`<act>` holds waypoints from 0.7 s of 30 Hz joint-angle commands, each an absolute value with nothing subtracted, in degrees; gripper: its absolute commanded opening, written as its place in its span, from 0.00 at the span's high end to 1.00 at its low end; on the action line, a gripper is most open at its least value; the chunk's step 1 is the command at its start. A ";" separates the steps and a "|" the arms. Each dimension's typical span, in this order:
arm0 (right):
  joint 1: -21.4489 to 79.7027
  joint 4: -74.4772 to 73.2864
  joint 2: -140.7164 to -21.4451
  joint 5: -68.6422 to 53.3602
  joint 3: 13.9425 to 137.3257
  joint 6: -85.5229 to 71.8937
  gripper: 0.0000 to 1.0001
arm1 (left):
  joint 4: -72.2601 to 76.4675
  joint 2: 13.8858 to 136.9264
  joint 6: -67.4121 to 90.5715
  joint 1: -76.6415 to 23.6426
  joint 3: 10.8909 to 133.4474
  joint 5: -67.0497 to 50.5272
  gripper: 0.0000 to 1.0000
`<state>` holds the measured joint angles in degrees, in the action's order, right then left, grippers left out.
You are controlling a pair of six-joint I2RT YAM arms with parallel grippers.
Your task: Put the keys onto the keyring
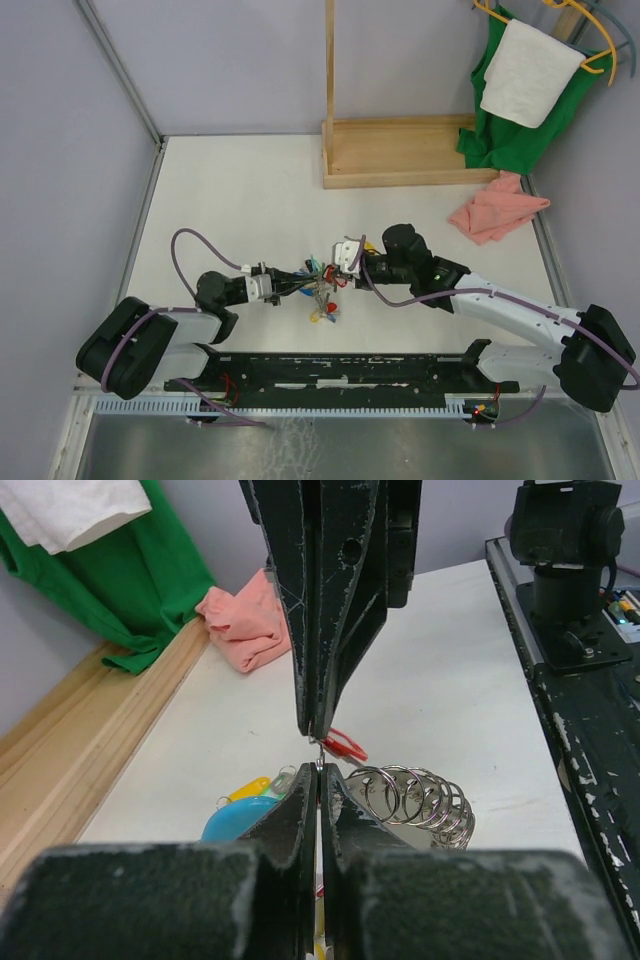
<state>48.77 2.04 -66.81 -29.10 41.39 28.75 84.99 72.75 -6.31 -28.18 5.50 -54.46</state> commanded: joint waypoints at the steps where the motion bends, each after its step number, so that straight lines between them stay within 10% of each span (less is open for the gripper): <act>1: 49.04 -3.86 -65.61 -21.31 41.92 15.46 0.99 | 92.59 72.89 -9.77 -28.10 3.80 -48.80 0.97; 21: 49.22 -7.95 -87.18 9.02 43.54 -13.40 0.99 | 79.66 65.33 -15.25 -28.08 3.08 -43.15 0.97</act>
